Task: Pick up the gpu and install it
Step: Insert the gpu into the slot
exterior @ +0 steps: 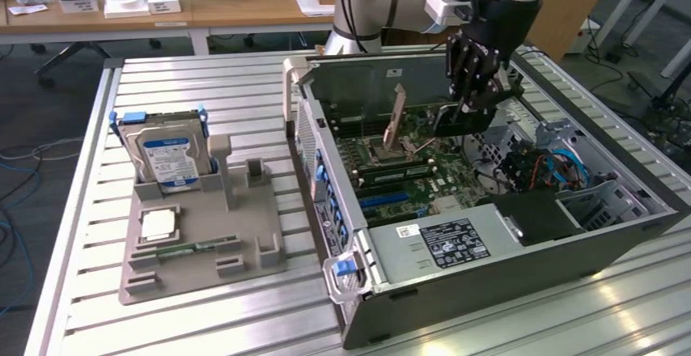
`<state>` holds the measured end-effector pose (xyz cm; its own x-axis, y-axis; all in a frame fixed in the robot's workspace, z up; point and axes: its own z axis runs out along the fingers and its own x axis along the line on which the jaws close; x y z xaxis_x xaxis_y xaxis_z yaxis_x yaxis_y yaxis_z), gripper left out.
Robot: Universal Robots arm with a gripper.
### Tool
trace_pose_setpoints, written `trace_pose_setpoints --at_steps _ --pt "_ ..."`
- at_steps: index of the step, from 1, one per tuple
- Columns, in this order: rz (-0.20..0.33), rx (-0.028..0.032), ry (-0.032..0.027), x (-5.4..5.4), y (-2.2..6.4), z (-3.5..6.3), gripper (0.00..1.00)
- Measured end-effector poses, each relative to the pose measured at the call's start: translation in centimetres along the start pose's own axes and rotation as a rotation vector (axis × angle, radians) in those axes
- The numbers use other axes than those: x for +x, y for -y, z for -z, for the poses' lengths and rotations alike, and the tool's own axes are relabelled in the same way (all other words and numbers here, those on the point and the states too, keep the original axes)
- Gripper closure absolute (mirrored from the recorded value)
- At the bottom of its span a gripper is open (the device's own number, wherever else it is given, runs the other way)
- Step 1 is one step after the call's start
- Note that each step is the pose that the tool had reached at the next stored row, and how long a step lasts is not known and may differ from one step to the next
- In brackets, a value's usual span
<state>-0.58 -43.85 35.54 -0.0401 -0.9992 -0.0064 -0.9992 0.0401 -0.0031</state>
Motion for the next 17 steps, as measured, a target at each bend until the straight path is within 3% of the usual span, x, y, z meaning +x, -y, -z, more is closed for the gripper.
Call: trace_pose_setpoints --at_steps 17 --pt "0.002 0.0003 0.0024 0.17 -0.40 -0.05 0.73"
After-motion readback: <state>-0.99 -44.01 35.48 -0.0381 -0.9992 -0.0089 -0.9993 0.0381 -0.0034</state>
